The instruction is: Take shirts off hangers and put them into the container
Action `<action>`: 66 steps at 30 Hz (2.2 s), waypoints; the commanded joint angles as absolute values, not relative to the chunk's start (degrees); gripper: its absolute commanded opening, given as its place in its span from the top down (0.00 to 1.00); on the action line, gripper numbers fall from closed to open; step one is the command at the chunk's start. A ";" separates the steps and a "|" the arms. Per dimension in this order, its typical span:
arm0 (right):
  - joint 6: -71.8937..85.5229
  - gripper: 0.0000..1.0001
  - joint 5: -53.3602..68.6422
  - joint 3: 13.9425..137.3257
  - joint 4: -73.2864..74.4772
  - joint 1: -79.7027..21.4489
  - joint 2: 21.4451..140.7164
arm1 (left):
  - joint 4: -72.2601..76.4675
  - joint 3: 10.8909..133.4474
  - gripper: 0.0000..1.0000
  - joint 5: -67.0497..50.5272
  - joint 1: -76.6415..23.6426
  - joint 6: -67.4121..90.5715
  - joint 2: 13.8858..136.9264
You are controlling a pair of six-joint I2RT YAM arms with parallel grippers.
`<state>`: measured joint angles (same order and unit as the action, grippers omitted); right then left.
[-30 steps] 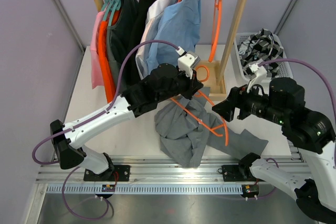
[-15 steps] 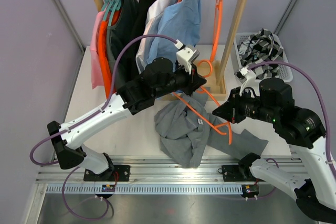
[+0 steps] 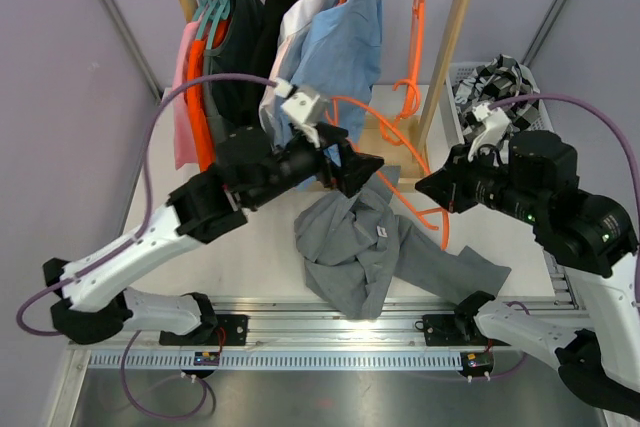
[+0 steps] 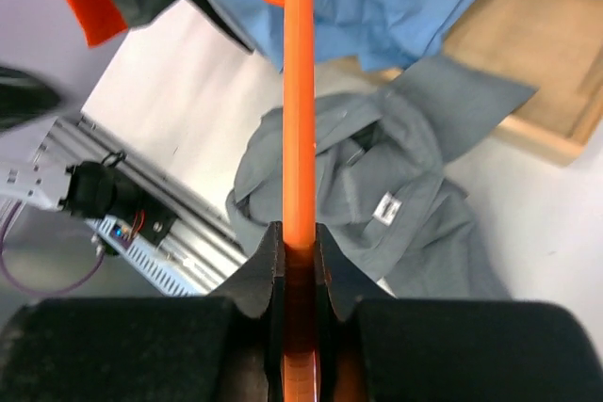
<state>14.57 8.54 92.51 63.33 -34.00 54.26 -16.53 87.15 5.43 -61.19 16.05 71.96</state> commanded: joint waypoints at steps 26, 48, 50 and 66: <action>8.35 1.00 -21.88 116.89 53.62 -34.10 72.68 | -14.33 63.20 0.01 18.46 -62.58 23.02 43.16; 1.76 1.00 -27.77 133.94 43.77 -34.10 97.73 | -15.29 57.04 0.01 19.95 -62.49 26.45 35.78; 1.67 1.00 -28.47 134.03 43.42 -34.10 98.35 | -15.12 56.60 0.01 20.13 -62.58 26.63 35.42; 5.01 0.00 -26.36 117.62 44.56 -40.93 82.46 | -17.14 56.86 0.01 21.35 -62.58 26.37 35.16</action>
